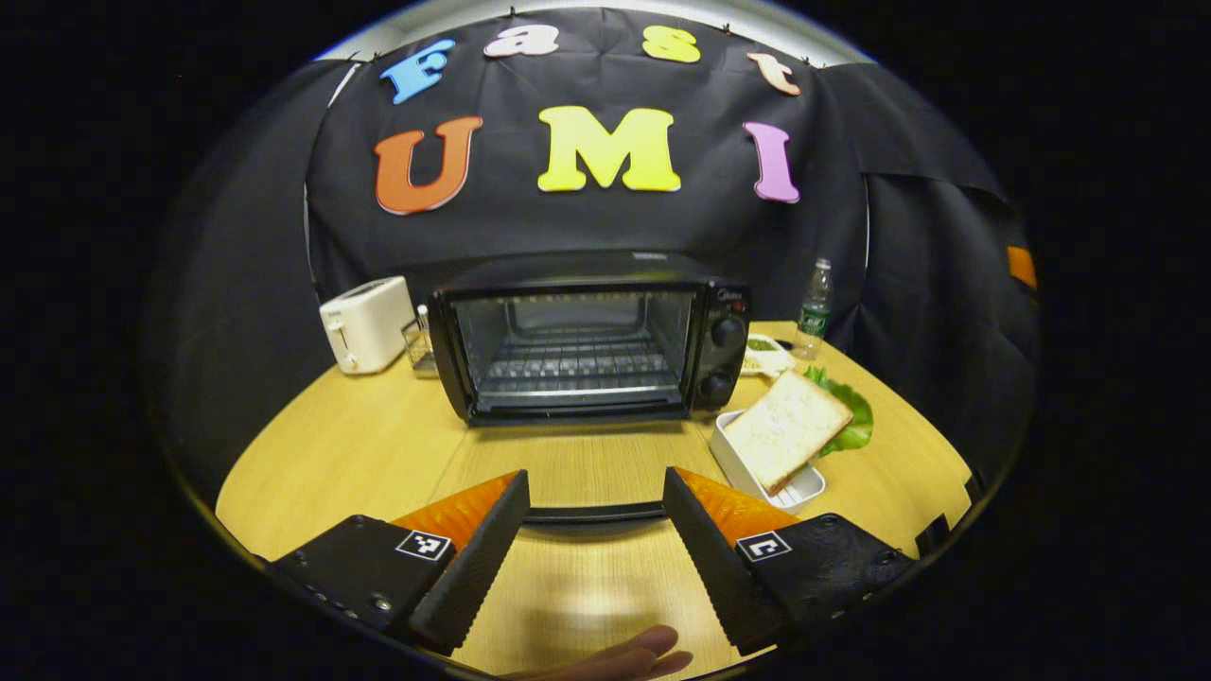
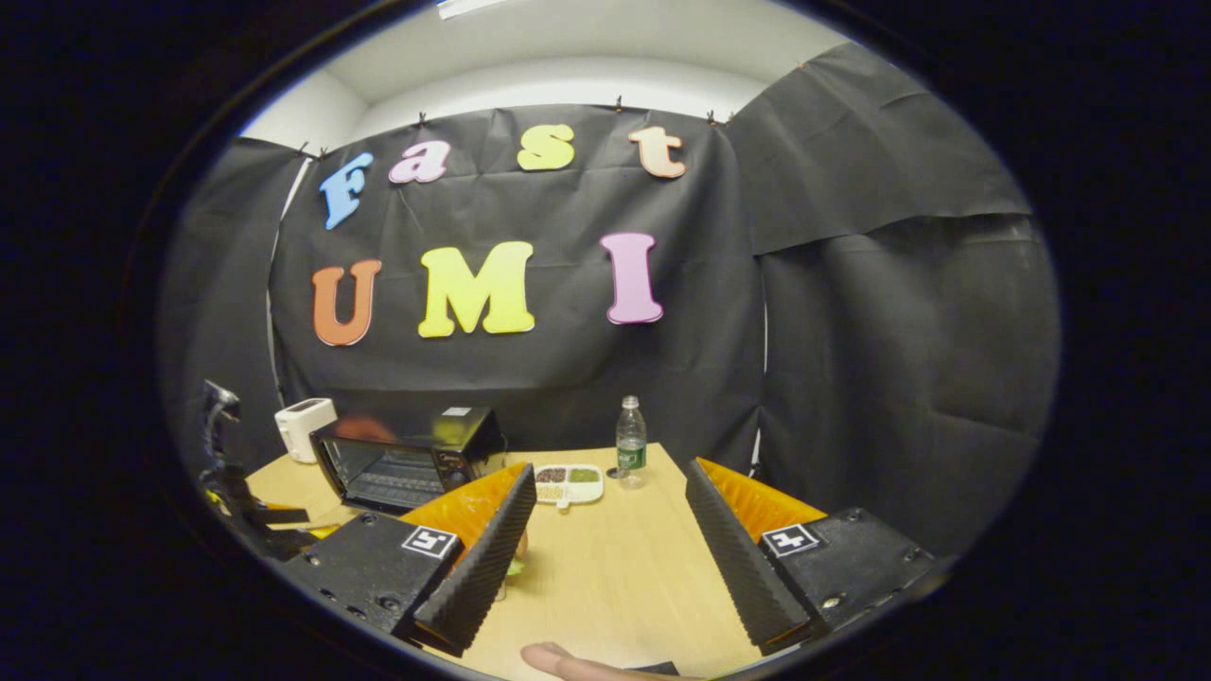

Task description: Open the electric oven with the left hand, put the food in, and close the electric oven.

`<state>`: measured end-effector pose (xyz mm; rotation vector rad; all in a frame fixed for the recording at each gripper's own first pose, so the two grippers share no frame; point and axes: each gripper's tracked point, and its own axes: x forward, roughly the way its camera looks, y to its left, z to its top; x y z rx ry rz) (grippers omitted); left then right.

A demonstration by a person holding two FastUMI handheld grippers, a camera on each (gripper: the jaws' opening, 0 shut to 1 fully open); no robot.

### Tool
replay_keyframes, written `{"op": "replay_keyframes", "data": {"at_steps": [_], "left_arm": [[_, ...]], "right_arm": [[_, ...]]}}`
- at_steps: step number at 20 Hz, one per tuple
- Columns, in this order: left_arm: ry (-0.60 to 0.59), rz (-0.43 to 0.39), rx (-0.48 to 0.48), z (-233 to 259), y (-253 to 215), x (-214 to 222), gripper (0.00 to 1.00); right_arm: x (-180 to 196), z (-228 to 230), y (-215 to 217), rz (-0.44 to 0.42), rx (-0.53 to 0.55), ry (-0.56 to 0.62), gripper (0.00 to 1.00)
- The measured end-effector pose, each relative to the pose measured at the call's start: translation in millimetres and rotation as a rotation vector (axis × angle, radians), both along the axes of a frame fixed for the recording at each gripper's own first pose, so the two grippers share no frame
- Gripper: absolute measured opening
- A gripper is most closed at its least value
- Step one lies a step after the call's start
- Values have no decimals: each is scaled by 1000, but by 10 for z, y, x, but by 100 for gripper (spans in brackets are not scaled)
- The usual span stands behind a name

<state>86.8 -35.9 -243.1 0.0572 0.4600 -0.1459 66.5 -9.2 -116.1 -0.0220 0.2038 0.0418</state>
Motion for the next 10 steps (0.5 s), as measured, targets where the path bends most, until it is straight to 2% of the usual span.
{"op": "replay_keyframes", "data": {"at_steps": [6, 10], "left_arm": [[-235, 48, -32, 1151, 244, -234, 94], [-385, 94, -25, 1739, 435, -434, 94]], "right_arm": [[444, -241, 198, 107, -39, 105, 99], [781, -596, 425, 208, -25, 265, 100]]}}
